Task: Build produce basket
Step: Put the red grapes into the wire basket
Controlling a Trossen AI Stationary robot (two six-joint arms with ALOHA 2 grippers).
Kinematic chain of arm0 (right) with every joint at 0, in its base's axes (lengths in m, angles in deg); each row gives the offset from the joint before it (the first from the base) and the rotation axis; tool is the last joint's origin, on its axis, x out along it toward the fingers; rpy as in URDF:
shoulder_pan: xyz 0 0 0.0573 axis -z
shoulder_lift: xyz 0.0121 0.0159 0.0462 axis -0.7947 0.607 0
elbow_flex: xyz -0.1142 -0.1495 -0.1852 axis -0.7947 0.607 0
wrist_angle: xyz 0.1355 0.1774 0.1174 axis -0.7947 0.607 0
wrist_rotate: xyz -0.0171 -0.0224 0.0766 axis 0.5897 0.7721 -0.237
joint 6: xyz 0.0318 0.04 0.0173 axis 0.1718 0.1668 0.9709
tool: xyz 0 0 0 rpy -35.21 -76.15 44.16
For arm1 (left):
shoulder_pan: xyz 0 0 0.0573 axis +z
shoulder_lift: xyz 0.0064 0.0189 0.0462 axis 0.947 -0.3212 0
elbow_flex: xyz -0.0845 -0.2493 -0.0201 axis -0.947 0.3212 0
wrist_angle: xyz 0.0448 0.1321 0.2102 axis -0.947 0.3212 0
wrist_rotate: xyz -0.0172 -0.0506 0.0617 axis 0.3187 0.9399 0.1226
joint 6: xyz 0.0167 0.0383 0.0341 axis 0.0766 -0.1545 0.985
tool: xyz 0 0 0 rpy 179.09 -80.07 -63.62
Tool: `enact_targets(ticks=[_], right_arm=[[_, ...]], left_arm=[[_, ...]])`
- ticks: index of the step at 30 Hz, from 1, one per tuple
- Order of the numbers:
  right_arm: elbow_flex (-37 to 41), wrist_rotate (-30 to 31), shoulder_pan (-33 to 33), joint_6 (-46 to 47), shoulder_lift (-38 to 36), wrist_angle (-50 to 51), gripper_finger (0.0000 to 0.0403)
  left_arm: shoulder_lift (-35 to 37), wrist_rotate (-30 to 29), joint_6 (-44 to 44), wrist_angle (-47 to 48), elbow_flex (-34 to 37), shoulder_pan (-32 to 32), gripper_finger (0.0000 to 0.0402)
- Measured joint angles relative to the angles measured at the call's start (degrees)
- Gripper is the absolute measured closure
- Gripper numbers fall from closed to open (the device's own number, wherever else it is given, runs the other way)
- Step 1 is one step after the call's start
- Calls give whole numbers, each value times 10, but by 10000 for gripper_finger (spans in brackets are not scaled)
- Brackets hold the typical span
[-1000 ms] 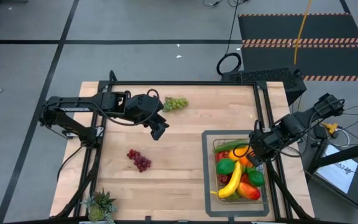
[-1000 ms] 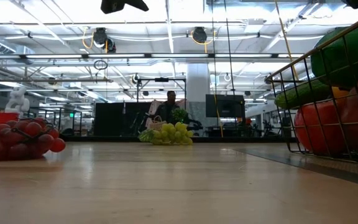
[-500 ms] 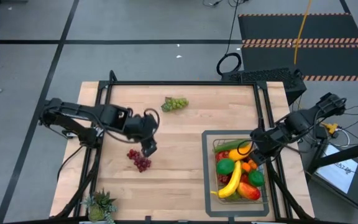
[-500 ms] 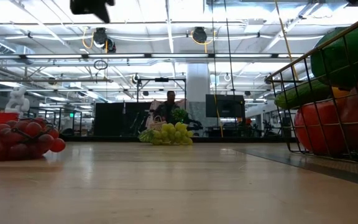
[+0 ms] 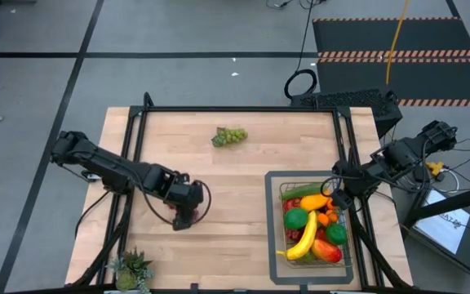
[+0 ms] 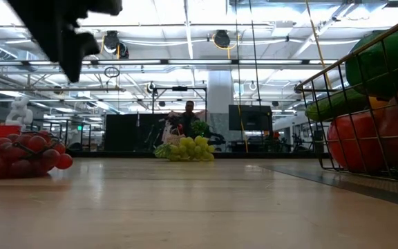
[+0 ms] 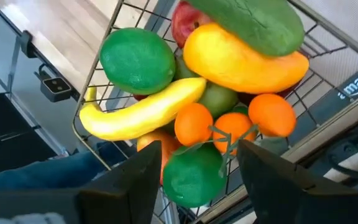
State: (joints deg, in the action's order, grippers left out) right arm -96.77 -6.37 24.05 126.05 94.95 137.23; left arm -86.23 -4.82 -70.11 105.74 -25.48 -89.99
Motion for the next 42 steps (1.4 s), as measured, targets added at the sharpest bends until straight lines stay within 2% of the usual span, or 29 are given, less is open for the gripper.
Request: enact_targets(ticks=[8,17,22,29,42], right_arm=[[0,33,0,-21,0,1,197],[0,58,0,-26,0,-1,197],[0,60,0,-28,0,-1,197],[0,61,0,-28,0,-1,197],[0,77,0,-23,0,-1,197]], left_arm=[[0,21,82,-31,63,-16,230],[0,23,118,-81,107,-3,219],[0,23,145,-147,136,0,231],[0,23,139,-170,176,8,277],[1,16,131,-187,199,8,359]])
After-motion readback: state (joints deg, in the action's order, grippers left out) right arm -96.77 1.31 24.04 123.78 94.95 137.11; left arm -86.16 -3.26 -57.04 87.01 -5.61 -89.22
